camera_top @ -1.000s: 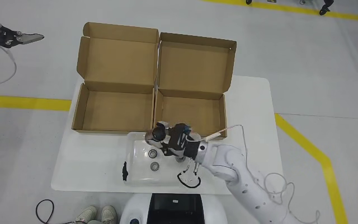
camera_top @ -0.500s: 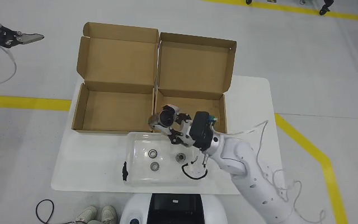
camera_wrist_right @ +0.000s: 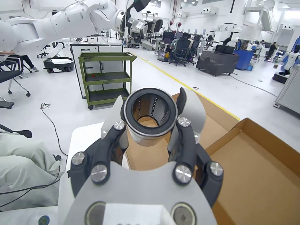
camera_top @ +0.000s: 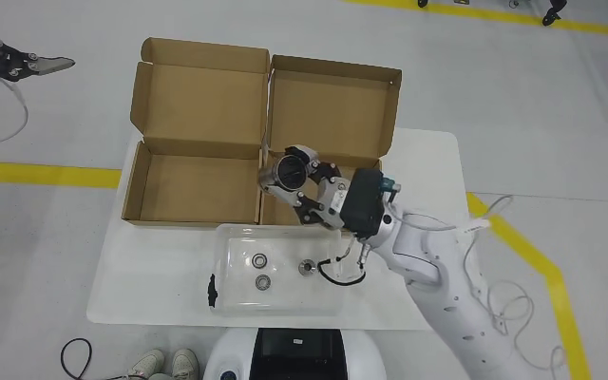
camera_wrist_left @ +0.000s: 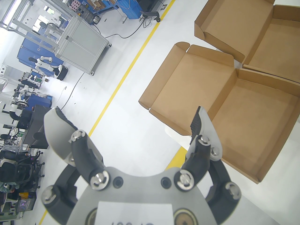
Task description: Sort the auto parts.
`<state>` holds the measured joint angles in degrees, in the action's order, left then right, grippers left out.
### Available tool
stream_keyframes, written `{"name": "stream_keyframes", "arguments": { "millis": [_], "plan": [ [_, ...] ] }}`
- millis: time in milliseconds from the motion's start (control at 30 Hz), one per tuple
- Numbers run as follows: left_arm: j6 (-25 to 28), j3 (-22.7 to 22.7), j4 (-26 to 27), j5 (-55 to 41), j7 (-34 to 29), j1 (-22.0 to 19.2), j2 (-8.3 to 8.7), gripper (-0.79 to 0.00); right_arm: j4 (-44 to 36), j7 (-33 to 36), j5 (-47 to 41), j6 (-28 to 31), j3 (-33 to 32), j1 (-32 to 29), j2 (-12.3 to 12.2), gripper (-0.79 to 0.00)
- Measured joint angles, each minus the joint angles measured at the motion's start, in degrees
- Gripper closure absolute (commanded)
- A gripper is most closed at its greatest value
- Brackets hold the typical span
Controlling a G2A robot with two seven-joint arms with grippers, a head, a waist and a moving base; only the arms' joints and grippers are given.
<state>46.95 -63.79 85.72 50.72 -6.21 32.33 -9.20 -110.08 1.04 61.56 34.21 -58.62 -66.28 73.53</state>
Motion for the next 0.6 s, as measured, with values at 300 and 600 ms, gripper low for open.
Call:
{"name": "stream_keyframes", "arguments": {
  "millis": [300,600],
  "plan": [
    [0.00,0.00,0.00,0.00,0.00,0.00,0.00,-0.785,1.37,-0.90,-0.81,-0.30,-0.62,1.75,0.17,0.000],
    [0.00,0.00,0.00,0.00,0.00,0.00,0.00,-0.785,3.99,0.57,-1.17,-0.85,-0.01,0.61,0.18,0.000]
  ]
}}
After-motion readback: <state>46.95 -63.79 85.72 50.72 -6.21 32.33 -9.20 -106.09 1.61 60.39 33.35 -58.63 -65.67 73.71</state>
